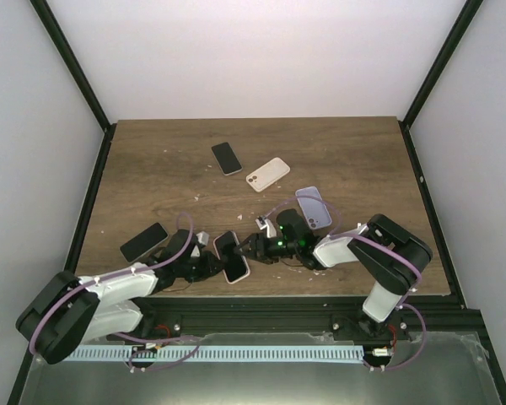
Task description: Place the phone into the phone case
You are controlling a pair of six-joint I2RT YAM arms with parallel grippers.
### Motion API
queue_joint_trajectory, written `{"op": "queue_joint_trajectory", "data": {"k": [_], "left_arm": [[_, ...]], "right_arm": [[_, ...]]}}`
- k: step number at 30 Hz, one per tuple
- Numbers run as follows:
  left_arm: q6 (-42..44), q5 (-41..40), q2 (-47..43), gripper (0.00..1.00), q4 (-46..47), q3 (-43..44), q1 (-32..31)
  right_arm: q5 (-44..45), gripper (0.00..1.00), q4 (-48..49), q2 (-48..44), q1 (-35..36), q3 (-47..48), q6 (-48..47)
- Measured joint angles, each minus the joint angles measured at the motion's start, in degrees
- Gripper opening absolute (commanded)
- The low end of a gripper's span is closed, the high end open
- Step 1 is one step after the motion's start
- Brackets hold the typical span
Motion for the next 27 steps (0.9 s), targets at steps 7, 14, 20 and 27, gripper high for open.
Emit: {"op": "queue_joint_trajectory", "data": {"k": [7, 14, 20, 27], "left_arm": [[0.7, -1.2, -2.2, 0.18, -2.8, 0.0, 0.0], [0.7, -2.1, -3.0, 0.18, -4.2, 0.0, 0.0], [0.7, -2.2, -3.0, 0.19, -4.2, 0.0, -0.1], [0.8, -2.4, -3.7, 0.26, -4.7, 0.0, -0.1]], "right_arm": [[-3.1, 0.61, 3.9, 0.0, 0.0, 0.4, 0.9], [-4.9, 0.47, 1.1, 2.9, 1.6, 2.7, -0.1], [-5.4, 0.23, -0.9, 4.6, 1.8, 2.6, -0.2], [-4.7, 0.02, -1.7, 4.5, 1.8, 2.2, -0.8]]}}
